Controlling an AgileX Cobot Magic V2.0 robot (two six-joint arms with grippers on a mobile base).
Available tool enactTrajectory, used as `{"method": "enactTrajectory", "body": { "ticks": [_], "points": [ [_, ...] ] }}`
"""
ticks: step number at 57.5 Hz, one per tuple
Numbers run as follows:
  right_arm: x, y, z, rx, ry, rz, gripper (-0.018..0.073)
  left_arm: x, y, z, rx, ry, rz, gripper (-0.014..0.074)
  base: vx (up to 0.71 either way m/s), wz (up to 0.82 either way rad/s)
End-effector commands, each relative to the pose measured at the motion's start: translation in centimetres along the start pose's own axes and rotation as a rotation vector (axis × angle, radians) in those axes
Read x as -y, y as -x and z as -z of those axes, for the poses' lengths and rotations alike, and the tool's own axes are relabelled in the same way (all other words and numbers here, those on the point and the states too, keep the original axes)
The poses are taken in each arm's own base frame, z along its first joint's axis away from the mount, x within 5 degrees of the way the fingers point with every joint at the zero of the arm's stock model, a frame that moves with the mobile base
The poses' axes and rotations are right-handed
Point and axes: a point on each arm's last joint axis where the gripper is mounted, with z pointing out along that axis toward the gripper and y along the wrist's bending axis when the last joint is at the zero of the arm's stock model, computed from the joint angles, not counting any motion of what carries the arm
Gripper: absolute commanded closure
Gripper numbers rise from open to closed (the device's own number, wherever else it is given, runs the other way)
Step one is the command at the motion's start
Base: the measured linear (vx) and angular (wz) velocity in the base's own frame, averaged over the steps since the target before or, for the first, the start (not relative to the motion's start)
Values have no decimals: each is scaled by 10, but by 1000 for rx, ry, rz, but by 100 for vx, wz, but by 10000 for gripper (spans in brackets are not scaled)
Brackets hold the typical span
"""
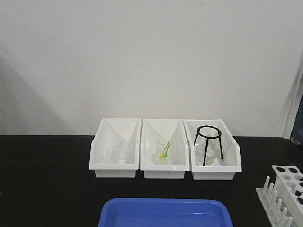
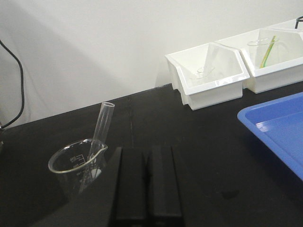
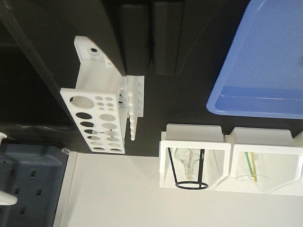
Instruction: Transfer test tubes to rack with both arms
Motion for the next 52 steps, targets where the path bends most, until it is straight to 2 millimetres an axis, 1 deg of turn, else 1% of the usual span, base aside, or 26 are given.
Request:
{"method": "enactTrajectory", "body": {
  "ticks": [1,52],
  "points": [
    [0,5,0,88,-7,7,567,0,-1,0,69,16,12,617,8,-3],
    [0,5,0,89,-7,7,567,-1,0,0,75,18,12,617,1,0]
  ]
}}
